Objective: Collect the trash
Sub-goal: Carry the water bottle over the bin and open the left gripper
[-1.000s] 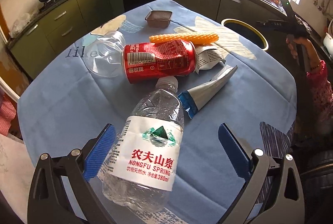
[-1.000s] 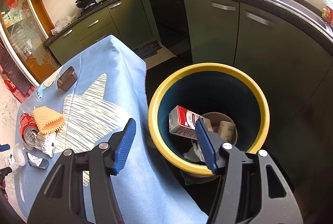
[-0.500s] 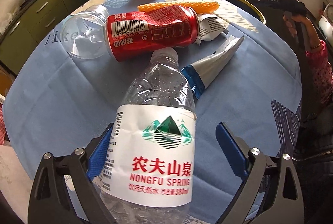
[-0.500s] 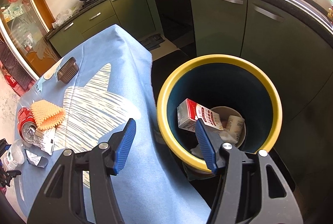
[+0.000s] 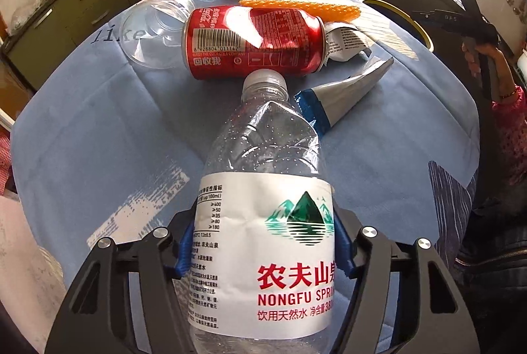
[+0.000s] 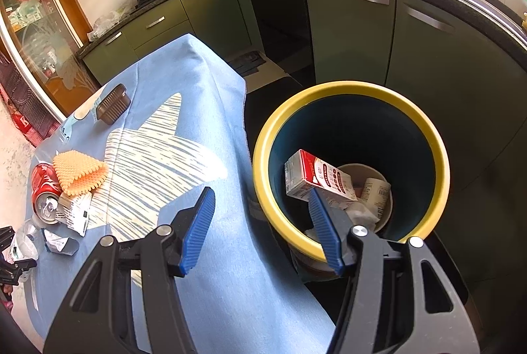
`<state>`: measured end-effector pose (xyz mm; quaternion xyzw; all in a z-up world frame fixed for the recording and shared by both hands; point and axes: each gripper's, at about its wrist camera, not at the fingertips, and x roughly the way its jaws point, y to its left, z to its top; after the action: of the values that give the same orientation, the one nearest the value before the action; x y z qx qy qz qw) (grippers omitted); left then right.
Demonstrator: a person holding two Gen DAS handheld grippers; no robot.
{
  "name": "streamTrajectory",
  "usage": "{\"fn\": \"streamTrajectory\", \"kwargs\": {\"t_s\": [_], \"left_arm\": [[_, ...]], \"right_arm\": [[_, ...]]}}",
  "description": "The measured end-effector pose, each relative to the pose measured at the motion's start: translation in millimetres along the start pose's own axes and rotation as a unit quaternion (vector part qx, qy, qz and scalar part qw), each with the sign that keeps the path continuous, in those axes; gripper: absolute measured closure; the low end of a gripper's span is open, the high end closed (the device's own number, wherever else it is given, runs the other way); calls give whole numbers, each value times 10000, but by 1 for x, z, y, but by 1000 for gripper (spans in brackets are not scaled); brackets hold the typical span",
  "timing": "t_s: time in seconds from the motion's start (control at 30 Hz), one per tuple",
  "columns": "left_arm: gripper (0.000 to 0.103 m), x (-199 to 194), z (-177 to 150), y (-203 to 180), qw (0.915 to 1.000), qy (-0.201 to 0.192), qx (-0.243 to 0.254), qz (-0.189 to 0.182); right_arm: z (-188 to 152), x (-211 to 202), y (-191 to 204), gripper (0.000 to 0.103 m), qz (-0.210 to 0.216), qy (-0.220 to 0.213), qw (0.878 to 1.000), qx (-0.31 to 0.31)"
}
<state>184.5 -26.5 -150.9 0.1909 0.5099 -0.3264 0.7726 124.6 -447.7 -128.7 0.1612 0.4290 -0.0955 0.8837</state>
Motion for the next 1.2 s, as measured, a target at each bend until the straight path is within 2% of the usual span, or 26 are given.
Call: {"fn": "streamTrajectory", "kwargs": {"t_s": [0.23, 0.37, 0.5, 0.7, 0.9, 1.03, 1.2], "left_arm": [[38, -31, -17, -16, 9998, -175, -82, 46], [38, -45, -13, -33, 9995, -299, 74, 17], [38, -54, 5, -58, 9985, -461, 293, -44], [38, -45, 71, -117, 9941, -670, 757, -381], [38, -13, 152, -197, 9834, -687, 1284, -1078], [38, 22, 207, -245, 9780, -473, 1512, -1356], [38, 74, 268, -298, 9740, -212, 1726, -1456]], "right_arm": [[-3, 0, 2, 47, 107, 17, 9999, -31], [-5, -4, 0, 47, 148, -17, 9999, -8], [-7, -12, -9, 47, 172, -105, 9998, 63], [-15, -30, -41, 47, 104, -267, 9991, 327], [-24, -44, -89, 47, -34, -348, 9968, 714], [-32, -52, -122, 47, -130, -403, 9942, 989], [-43, -61, -158, 47, -232, -442, 9901, 1314]]}}
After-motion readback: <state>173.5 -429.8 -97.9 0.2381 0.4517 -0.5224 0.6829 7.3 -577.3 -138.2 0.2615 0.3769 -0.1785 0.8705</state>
